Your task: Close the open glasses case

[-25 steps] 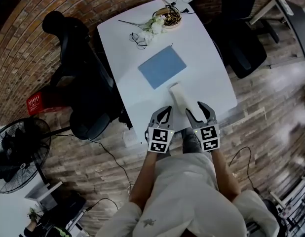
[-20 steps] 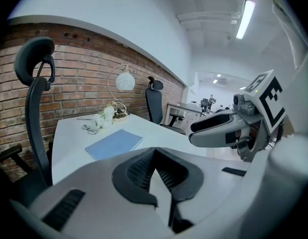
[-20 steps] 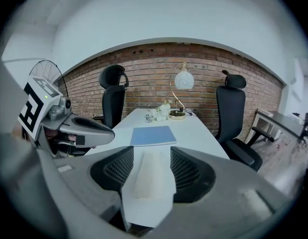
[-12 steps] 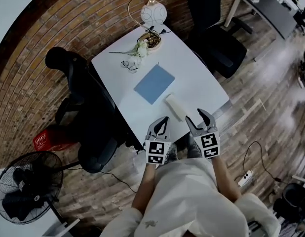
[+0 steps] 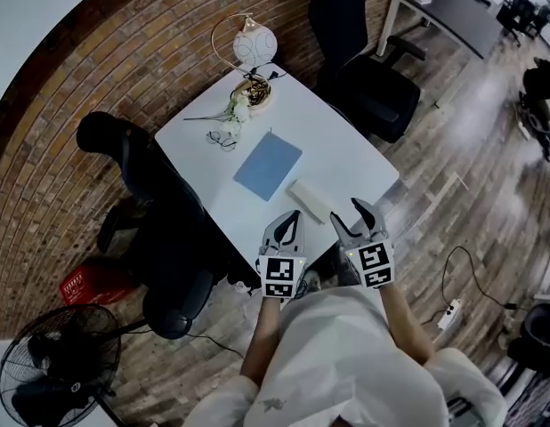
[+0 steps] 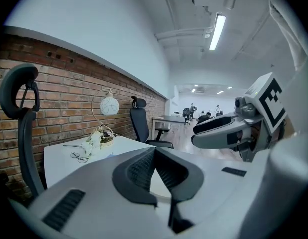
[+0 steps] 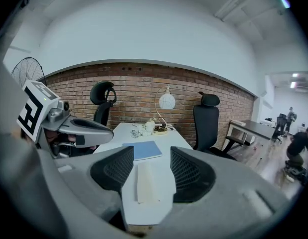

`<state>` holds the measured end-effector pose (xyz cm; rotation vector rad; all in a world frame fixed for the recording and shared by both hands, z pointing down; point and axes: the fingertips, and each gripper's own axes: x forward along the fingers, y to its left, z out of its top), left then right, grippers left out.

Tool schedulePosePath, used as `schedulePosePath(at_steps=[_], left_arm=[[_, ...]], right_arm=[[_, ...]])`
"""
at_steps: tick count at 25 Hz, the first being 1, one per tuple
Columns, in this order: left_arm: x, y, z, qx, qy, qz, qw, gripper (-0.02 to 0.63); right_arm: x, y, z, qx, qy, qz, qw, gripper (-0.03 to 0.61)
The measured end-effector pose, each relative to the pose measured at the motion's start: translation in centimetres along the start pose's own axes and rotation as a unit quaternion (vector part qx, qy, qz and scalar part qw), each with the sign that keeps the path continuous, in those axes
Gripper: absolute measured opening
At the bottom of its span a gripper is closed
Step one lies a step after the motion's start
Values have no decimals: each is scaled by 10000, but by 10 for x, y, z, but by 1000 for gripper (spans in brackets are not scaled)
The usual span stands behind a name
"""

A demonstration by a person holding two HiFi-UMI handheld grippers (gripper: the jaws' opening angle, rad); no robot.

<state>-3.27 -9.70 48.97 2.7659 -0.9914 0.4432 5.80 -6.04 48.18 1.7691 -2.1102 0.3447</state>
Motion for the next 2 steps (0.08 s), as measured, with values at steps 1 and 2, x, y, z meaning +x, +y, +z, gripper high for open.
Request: schedulePosePath(at_steps=[1, 2], left_arm=[[0, 1, 1, 13, -16, -4, 10000, 3], [1, 2, 3, 26, -32, -7, 10000, 3]], right_arm=[[0, -1, 2, -2, -21, -18, 10000, 232], [0, -1, 4, -5, -42, -35, 10000, 232]])
